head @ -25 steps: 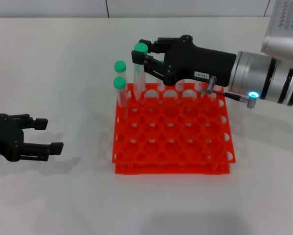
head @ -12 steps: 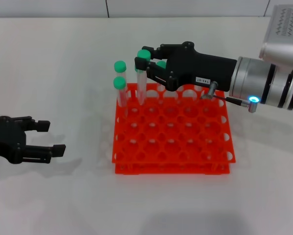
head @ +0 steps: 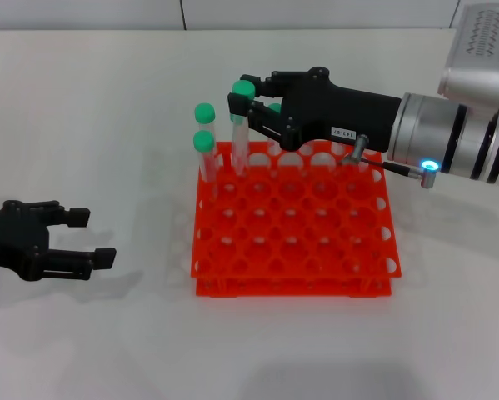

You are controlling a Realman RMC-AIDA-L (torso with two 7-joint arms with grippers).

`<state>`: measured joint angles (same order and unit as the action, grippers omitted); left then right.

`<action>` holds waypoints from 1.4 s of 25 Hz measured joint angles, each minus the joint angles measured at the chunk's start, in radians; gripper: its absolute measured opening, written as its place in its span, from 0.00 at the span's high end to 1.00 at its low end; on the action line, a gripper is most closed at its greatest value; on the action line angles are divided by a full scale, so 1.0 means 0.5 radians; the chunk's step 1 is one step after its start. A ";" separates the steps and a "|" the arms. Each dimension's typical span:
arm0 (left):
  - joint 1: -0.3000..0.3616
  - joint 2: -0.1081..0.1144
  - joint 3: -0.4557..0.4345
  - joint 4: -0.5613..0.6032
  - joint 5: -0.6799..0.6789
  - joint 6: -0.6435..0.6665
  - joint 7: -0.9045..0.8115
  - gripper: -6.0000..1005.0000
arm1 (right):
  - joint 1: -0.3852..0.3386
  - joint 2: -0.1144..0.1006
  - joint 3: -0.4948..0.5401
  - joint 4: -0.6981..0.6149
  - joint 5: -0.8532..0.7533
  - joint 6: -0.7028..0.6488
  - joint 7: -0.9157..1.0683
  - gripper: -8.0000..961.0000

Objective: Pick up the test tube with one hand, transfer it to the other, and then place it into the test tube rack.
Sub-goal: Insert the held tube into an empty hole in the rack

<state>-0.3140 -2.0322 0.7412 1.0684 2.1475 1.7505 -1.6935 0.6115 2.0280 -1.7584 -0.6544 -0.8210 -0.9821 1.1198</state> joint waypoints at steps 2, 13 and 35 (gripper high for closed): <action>0.000 -0.001 0.002 0.000 0.000 -0.001 0.000 0.12 | 0.000 0.000 -0.001 0.006 0.001 0.000 0.000 0.72; -0.001 0.000 0.006 0.001 0.000 -0.004 0.000 0.12 | 0.004 0.000 -0.082 0.025 0.071 0.037 -0.050 0.72; -0.011 -0.002 0.008 0.002 -0.002 0.009 0.012 0.12 | -0.009 0.000 -0.158 0.071 0.295 0.001 -0.182 0.72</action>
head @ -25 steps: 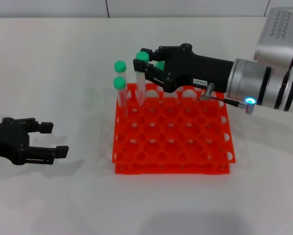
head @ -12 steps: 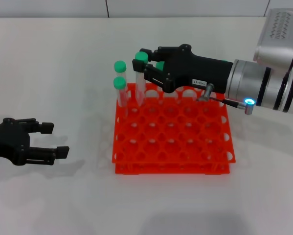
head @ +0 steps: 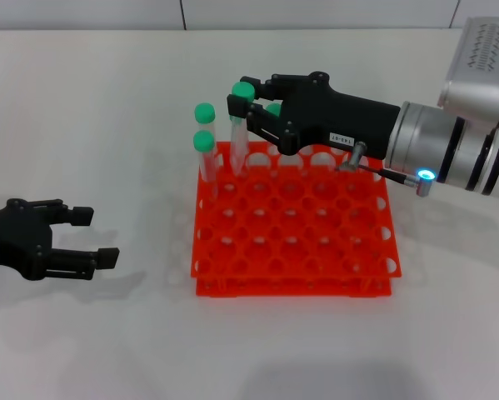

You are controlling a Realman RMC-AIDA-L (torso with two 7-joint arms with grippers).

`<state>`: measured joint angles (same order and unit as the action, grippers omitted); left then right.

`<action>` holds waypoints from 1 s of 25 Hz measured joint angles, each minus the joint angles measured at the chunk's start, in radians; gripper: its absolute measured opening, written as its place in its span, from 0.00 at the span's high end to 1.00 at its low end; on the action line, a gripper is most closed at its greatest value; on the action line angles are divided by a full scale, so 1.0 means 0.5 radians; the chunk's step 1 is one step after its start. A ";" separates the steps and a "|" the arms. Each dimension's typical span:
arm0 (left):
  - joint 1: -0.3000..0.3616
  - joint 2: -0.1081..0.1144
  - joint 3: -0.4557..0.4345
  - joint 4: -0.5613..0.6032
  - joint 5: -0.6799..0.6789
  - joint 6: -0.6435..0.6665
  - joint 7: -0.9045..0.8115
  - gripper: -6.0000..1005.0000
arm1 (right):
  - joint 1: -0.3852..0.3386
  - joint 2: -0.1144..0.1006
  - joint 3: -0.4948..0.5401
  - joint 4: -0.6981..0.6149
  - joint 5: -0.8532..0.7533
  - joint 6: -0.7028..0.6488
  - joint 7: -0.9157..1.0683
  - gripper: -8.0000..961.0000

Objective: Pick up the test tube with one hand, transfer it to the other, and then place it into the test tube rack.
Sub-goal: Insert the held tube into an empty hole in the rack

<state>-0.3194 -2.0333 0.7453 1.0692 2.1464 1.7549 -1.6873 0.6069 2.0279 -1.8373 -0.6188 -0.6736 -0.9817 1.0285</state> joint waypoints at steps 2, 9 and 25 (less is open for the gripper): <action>-0.003 0.000 -0.001 0.000 -0.001 0.000 0.000 0.12 | 0.006 0.000 -0.003 0.016 0.000 0.000 0.000 0.72; -0.006 -0.002 -0.001 0.000 -0.005 0.000 0.000 0.12 | 0.011 0.000 -0.032 0.040 0.005 0.018 -0.001 0.72; -0.011 -0.004 0.005 -0.037 0.013 0.000 0.022 0.12 | 0.033 0.000 -0.073 0.103 0.053 0.024 -0.030 0.72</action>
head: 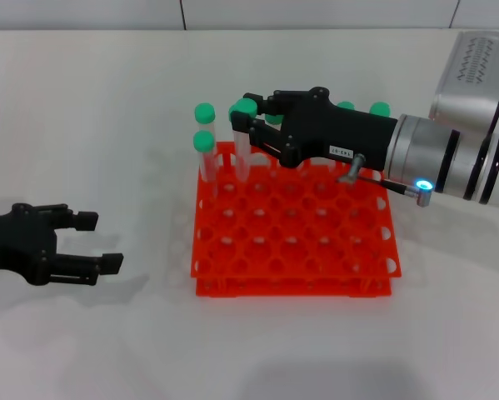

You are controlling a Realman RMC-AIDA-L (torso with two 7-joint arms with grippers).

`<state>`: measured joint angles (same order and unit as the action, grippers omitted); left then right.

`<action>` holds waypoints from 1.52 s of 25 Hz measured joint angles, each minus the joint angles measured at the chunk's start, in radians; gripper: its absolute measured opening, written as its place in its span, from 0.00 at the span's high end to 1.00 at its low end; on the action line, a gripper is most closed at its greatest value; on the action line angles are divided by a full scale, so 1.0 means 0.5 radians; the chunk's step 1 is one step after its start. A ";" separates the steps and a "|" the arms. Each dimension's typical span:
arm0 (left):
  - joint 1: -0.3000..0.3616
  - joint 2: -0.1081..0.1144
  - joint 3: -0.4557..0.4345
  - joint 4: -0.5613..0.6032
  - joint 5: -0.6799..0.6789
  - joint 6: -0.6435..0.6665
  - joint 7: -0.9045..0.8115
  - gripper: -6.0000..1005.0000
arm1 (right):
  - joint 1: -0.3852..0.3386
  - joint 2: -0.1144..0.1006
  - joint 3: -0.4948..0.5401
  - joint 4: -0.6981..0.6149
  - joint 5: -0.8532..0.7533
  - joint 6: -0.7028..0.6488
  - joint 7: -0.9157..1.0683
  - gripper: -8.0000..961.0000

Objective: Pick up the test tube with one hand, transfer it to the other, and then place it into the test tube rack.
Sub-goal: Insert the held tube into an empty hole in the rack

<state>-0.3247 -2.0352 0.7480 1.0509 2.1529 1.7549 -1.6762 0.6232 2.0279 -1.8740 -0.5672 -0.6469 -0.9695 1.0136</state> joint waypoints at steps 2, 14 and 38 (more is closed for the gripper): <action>-0.002 0.003 0.001 -0.008 0.019 0.000 0.003 0.12 | 0.000 0.000 -0.008 0.000 0.007 0.001 -0.002 0.72; -0.012 -0.002 0.001 -0.010 0.072 0.002 0.008 0.12 | 0.013 0.000 -0.032 0.000 0.007 0.052 -0.004 0.72; -0.033 -0.004 0.001 -0.016 0.072 -0.004 0.008 0.12 | 0.018 0.000 -0.061 0.055 0.016 0.052 -0.024 0.71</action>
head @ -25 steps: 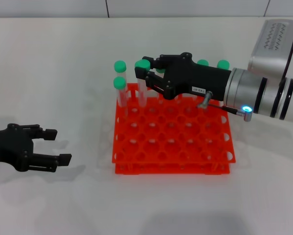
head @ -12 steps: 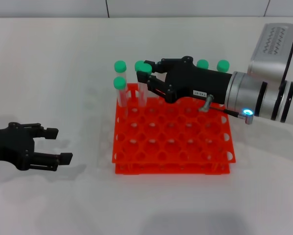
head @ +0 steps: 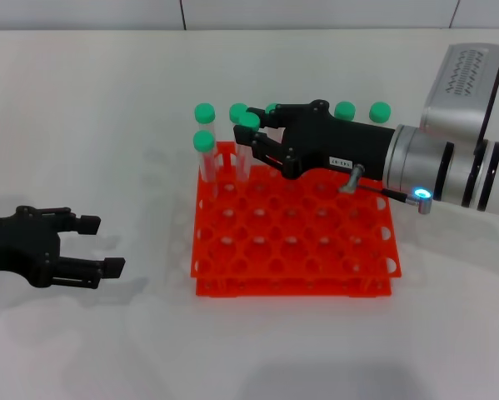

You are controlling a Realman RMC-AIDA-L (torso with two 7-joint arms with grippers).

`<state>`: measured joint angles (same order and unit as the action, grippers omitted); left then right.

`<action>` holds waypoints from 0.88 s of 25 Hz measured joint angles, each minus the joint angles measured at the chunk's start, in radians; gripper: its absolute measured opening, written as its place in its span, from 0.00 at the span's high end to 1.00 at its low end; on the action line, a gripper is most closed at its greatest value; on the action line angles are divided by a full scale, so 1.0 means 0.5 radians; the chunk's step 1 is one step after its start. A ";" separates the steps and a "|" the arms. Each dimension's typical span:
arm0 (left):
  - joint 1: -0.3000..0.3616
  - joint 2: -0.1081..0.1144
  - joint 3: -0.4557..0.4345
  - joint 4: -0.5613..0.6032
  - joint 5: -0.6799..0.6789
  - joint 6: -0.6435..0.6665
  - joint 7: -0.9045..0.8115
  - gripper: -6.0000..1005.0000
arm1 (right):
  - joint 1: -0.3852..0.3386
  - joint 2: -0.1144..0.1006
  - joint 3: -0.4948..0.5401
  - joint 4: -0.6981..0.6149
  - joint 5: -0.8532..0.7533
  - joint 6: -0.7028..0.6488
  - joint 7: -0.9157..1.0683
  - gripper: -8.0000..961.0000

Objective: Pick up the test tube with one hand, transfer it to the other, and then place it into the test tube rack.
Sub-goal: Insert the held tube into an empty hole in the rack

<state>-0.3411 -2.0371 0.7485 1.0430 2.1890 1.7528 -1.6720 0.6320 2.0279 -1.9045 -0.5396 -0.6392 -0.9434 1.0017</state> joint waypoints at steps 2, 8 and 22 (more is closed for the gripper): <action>-0.001 0.000 0.000 0.000 0.000 -0.002 0.000 0.12 | 0.000 0.000 0.000 0.000 0.001 0.000 0.000 0.71; -0.002 0.000 0.000 0.000 0.000 -0.002 0.000 0.12 | 0.003 0.000 0.000 0.010 0.004 0.000 0.000 0.71; -0.005 0.000 0.000 0.000 0.000 0.004 -0.002 0.12 | 0.003 0.000 -0.016 0.015 0.005 0.004 0.013 0.71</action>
<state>-0.3434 -2.0369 0.7486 1.0430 2.1890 1.7546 -1.6728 0.6335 2.0279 -1.9122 -0.5322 -0.6364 -0.9412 1.0081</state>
